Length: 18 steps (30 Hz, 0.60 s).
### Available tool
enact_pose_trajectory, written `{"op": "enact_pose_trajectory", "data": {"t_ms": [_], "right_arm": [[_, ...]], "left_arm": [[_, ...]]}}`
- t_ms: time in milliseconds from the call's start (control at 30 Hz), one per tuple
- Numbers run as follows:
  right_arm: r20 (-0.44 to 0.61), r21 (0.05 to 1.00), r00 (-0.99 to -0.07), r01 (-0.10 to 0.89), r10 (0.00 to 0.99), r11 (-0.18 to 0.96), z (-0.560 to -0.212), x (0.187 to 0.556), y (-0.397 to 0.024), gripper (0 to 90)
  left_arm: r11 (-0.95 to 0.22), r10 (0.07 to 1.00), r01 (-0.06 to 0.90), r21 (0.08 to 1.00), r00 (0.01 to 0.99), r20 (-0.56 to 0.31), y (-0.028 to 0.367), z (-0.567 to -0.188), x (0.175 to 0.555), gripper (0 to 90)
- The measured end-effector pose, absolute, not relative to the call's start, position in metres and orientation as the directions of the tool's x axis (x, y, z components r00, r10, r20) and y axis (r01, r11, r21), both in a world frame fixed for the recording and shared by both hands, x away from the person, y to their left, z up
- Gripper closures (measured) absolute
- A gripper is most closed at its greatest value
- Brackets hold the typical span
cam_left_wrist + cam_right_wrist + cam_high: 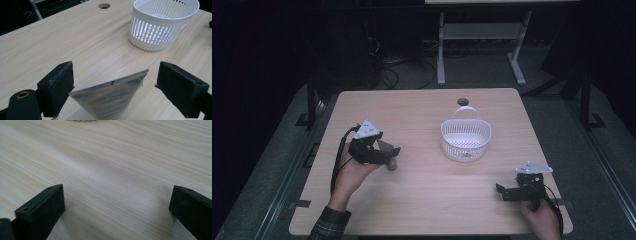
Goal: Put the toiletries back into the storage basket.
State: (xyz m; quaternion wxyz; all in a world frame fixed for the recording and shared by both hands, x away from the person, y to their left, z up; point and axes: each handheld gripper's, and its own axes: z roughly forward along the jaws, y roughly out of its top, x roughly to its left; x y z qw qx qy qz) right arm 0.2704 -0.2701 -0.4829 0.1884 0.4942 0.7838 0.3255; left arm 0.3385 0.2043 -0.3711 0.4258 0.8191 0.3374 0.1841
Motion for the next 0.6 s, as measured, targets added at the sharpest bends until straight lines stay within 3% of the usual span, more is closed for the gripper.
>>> {"op": "enact_pose_trajectory", "data": {"t_ms": [367,600], "right_arm": [[0.027,0.696,-0.442,0.652,0.897,0.3,-0.4829,0.2703,-0.2702,0.0],[0.027,0.696,-0.442,0.652,0.897,0.3,-0.4829,0.2704,-0.2701,0.0]], "left_arm": [[-0.413,0.731,0.413,0.812,0.682,0.025,0.2052,-0.3756,0.3405,14.5],[-0.391,0.741,0.407,0.825,0.671,0.02,0.2056,-0.3747,0.3398,21.3]]}}
